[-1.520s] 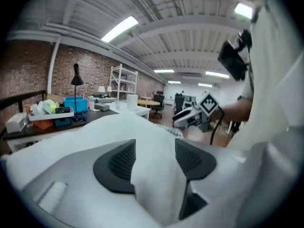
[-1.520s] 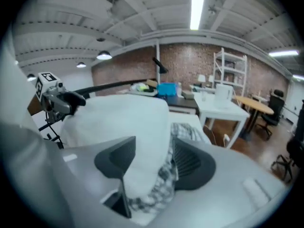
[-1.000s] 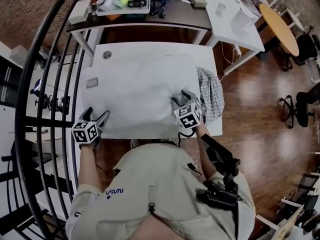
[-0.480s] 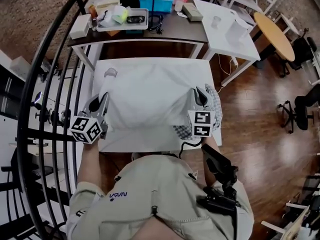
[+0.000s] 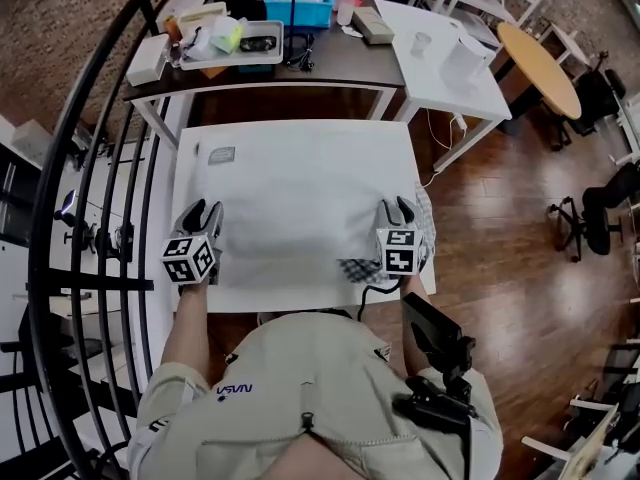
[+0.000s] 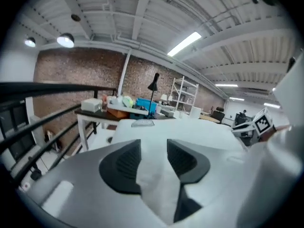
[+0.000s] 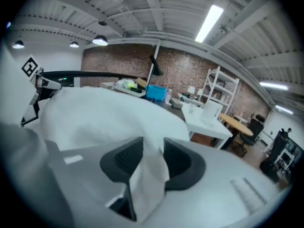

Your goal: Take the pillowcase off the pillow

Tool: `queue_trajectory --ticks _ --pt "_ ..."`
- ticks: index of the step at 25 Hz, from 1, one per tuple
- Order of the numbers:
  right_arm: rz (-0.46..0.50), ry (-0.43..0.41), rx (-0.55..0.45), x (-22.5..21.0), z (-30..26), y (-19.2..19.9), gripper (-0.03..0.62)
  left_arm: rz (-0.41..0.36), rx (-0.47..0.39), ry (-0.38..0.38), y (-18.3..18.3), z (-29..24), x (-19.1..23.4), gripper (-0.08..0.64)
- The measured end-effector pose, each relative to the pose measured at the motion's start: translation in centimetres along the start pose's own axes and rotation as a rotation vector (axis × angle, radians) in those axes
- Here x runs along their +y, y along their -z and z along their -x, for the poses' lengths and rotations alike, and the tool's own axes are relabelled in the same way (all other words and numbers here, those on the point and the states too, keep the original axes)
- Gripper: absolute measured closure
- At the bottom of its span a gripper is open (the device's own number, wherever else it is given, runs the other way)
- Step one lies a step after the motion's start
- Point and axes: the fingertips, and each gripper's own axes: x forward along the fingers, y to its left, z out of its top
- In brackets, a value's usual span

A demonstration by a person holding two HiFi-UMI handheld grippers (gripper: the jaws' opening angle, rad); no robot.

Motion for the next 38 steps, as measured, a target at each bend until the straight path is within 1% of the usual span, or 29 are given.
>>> queue_trajectory --ticks 1,2,3,4,5,6,7,8,9,10,11,13,16,18,20,22,25,27,29,32,36,38 --pt "-0.012 0.040 -0.067 -0.2 1.2 -1.1 0.459 -0.060 -0.071 -0.023 -1.3 1.1 -0.7 0.418" --pt "-0.019 0.067 -0.127 -0.1 2.1 -1.9 0.473 -0.129 -0.131 -0.029 -2.3 1.9 -2.0 0.470" --pt "-0.017 0.072 -0.166 0.6 2.7 -2.1 0.504 -0.197 -0.160 -0.010 -2.6 2.2 -3.7 0.483" --pt "-0.005 0.051 -0.170 1.7 2.5 -1.7 0.539 -0.256 -0.143 0.034 -2.0 1.7 -5.7 0.487" --pt "0.014 0.008 -0.133 3.1 1.7 -0.6 0.567 -0.296 -0.073 0.096 -0.3 0.6 -7.6 0.502" --pt "0.030 -0.043 -0.067 4.5 0.3 0.9 0.586 -0.302 0.040 0.171 2.4 -0.9 -9.2 0.511" --pt "0.040 -0.087 0.003 5.7 -1.1 2.4 0.588 -0.269 0.167 0.246 5.5 -2.5 -10.4 0.512" --pt "0.041 -0.114 0.055 6.4 -2.3 3.6 0.588 -0.212 0.273 0.305 8.4 -3.7 -11.2 0.560" --pt "0.039 -0.125 0.084 6.6 -2.9 4.4 0.588 -0.164 0.335 0.342 10.6 -4.3 -11.6 0.560" --pt "0.033 -0.127 0.094 6.6 -3.0 4.7 0.588 -0.142 0.352 0.361 11.7 -4.2 -11.8 0.560" --pt "0.020 -0.123 0.090 6.4 -2.7 4.8 0.588 -0.145 0.333 0.364 12.0 -3.8 -11.9 0.560" --pt "-0.021 -0.096 0.049 5.5 -1.6 4.5 0.588 -0.165 0.247 0.335 10.4 -2.4 -11.6 0.560" --pt "-0.090 -0.038 -0.011 4.4 1.0 4.1 0.588 -0.175 0.082 0.258 6.4 0.4 -11.5 0.560" --pt "-0.149 -0.038 -0.039 4.9 3.1 3.7 0.588 -0.219 -0.014 0.209 4.4 2.8 -12.0 0.560" --pt "-0.185 -0.050 -0.067 6.1 4.8 2.8 0.588 -0.250 -0.065 0.173 3.4 4.8 -12.5 0.560" --pt "-0.189 -0.047 -0.099 7.4 6.2 1.4 0.588 -0.231 -0.083 0.169 3.1 6.2 -12.8 0.560" --pt "-0.186 -0.024 -0.156 8.7 8.2 -0.1 0.589 -0.206 -0.063 0.212 4.5 7.4 -13.3 0.560" --pt "-0.195 -0.004 -0.187 9.0 10.0 -0.4 0.588 -0.207 -0.052 0.231 5.4 7.8 -13.5 0.560" --pt "-0.209 0.011 -0.206 8.9 11.8 -0.3 0.589 -0.228 -0.049 0.233 5.4 8.2 -13.4 0.560" --pt "-0.227 0.005 -0.212 9.3 13.2 -0.4 0.589 -0.238 -0.073 0.187 4.2 9.4 -12.6 0.560" --pt "-0.222 -0.051 -0.259 9.1 13.8 -0.6 0.589 -0.176 -0.118 0.083 2.2 11.5 -12.7 0.560" --pt "-0.216 -0.071 -0.303 8.4 14.7 -1.3 0.589 -0.175 -0.129 0.048 1.6 12.4 -14.1 0.560"
